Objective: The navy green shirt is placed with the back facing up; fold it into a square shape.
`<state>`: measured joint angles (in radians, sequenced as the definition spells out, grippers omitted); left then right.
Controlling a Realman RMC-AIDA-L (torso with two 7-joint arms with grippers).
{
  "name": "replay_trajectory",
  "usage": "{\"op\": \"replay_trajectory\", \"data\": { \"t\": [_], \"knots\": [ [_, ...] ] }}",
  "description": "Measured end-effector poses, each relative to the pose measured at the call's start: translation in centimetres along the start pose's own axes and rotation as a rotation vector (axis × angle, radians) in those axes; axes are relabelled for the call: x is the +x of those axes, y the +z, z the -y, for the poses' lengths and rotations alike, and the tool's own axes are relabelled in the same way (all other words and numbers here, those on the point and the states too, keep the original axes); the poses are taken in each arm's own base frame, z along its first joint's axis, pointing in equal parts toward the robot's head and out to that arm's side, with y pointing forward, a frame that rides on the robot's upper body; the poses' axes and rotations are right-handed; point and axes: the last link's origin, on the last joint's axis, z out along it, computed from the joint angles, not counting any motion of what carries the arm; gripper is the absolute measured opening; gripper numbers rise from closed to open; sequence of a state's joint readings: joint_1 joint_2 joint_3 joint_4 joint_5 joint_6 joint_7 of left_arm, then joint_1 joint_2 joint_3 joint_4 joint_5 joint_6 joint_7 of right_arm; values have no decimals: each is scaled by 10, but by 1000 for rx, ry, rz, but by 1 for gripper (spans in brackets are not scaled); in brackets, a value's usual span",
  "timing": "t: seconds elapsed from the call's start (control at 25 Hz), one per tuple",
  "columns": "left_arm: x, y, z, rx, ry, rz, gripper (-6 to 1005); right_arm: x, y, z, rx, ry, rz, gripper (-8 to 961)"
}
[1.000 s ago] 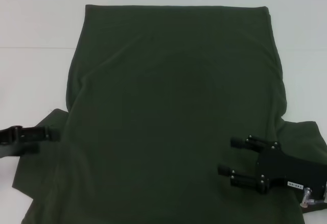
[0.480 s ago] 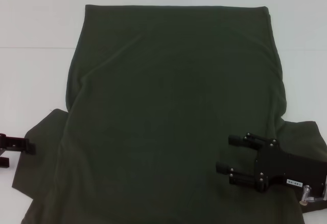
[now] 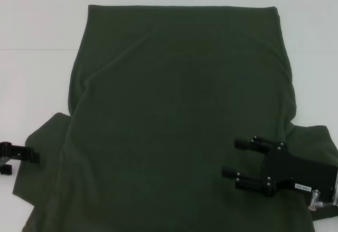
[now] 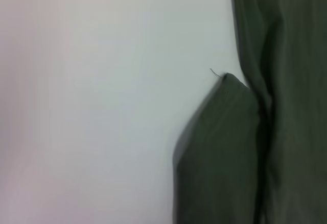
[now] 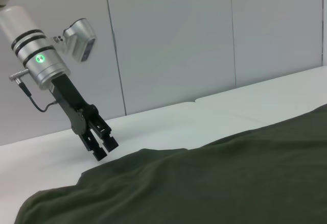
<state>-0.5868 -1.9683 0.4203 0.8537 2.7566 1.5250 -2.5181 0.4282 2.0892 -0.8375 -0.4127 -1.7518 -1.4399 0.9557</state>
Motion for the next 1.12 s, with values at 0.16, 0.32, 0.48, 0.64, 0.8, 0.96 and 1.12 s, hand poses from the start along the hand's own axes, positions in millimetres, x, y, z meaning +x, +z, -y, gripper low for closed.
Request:
{"op": "replay_trajectory", "data": {
  "t": [0.16, 0.32, 0.48, 0.64, 0.8, 0.96, 1.12],
  "knots": [
    [0, 0, 2, 24, 12, 4, 901, -1, 2, 0, -2, -1, 0, 805],
    [0, 4, 3, 43, 25, 5, 901, -1, 2, 1, -2, -2, -1, 805],
    [-1, 4, 3, 41, 22, 9, 901, -1, 2, 0, -2, 5, -1, 805],
    [-2, 4, 3, 40, 17, 11, 900, -1, 2, 1, -1, 15, -2, 805],
    [-3, 6, 3, 35, 9, 17, 900, -1, 2, 1, -1, 15, -2, 804],
    [-4, 9, 0, 16, 4, 27, 898, -1, 2, 0, -1, 15, -2, 804],
    [-4, 10, -2, 8, 3, 34, 888, -1, 2, 0, -5, 16, 0, 804]
  ]
}}
